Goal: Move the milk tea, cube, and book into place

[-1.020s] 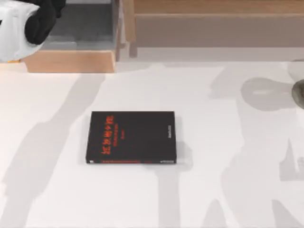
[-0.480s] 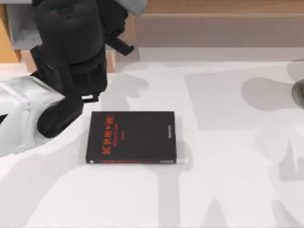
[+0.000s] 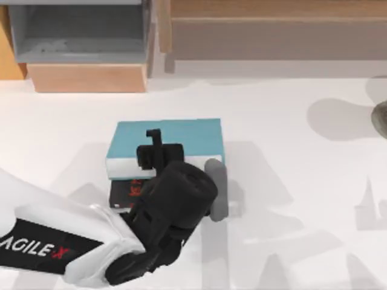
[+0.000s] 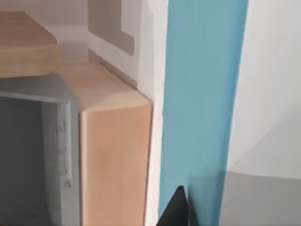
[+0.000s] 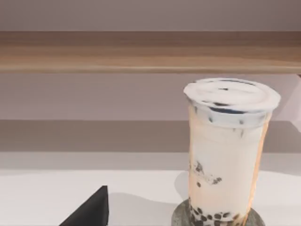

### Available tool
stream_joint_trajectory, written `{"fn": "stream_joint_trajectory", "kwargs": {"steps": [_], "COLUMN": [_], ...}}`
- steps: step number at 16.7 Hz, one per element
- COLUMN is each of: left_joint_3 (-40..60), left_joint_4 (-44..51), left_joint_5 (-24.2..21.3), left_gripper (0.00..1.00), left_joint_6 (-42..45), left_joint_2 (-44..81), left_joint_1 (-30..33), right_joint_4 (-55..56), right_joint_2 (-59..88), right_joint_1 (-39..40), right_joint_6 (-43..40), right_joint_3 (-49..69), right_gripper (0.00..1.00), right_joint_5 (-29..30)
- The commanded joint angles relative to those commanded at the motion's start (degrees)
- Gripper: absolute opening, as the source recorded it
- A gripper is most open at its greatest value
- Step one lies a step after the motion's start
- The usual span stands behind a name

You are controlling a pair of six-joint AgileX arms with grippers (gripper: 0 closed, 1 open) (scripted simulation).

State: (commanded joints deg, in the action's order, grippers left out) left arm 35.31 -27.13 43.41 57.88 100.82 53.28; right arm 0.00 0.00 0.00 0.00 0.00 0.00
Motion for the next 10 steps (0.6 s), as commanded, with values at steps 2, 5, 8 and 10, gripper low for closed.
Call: {"fn": "stream_joint_trajectory", "kwargs": {"steps": [2, 5, 8, 10], "left_joint_3": [-1.4, -1.5, -1.0, -1.1], "left_joint_4": [0.8, 0.9, 0.7, 0.2], "left_joint_5": [-0.5, -0.5, -0.4, -0.8], "left_gripper": [0.0, 0.0, 0.0, 0.0], "left_joint_6": [0.0, 0.0, 0.3, 0.5], "left_joint_2": [1.9, 2.0, 1.6, 2.4], "left_joint_1": [1.2, 1.3, 0.9, 0.7], "right_joint_4": [0.0, 0.0, 0.0, 0.0], "right_joint_2": [0.0, 0.0, 0.0, 0.0], "right_joint_1": [0.0, 0.0, 0.0, 0.0], "right_joint_6": [0.0, 0.0, 0.0, 0.0], "right_joint_3": [0.0, 0.0, 0.0, 0.0], "right_gripper": [1.0, 1.0, 1.0, 1.0], "right_joint_5": [0.0, 0.0, 0.0, 0.0]}}
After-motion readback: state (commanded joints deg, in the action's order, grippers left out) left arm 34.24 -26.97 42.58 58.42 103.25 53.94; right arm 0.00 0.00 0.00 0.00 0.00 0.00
